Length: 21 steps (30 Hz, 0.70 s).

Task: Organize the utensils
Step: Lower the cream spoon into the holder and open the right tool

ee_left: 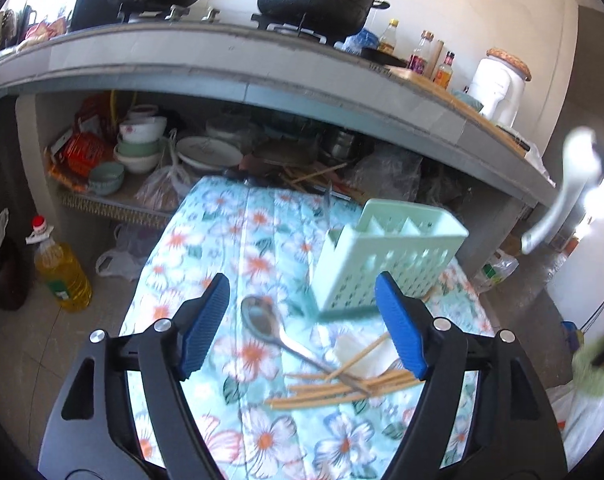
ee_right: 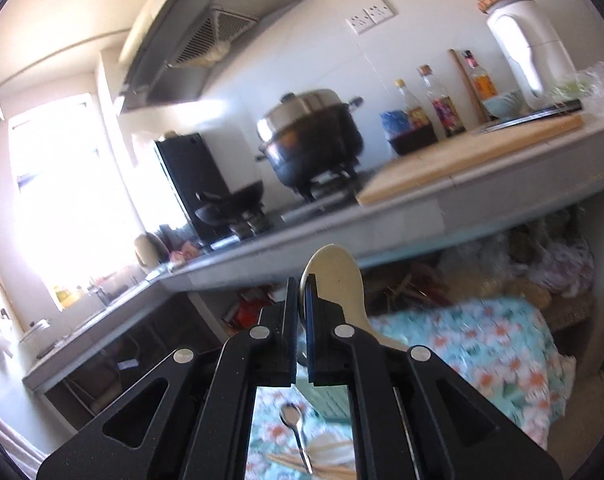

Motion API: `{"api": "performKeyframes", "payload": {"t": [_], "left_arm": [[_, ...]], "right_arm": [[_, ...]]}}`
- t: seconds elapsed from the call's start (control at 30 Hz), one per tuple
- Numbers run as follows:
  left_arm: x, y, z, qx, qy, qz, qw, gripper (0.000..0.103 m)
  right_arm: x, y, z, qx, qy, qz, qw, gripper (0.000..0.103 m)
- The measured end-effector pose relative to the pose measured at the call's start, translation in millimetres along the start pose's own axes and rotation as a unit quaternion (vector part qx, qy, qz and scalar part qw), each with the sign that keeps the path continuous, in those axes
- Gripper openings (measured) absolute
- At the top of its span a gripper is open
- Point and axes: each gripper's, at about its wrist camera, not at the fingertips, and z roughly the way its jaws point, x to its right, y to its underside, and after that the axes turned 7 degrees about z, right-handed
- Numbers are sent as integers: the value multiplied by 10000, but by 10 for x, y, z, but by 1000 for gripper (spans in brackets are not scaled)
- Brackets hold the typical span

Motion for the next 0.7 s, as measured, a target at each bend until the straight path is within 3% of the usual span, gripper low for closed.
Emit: {"api": "performKeyframes", "payload": {"t": [0.13, 0.27, 0.47, 0.7], "left_arm": [[-52, 182, 20, -162, -17, -75, 9998, 74], [-83, 308, 12, -216, -74, -102, 9997, 75], [-110, 414, -32, -203, -114, -125, 9997, 78], [-88, 484, 16, -318, -102, -97, 9994, 79]], "right_arm": [[-30, -139, 285, -19, -431, 130, 9990, 4], [7, -146, 625, -167, -601, 225, 9978, 4], [352, 141, 1082, -545, -340, 443, 9969, 4], [796, 576, 1321, -1161, 461, 563, 9906, 5]]}}
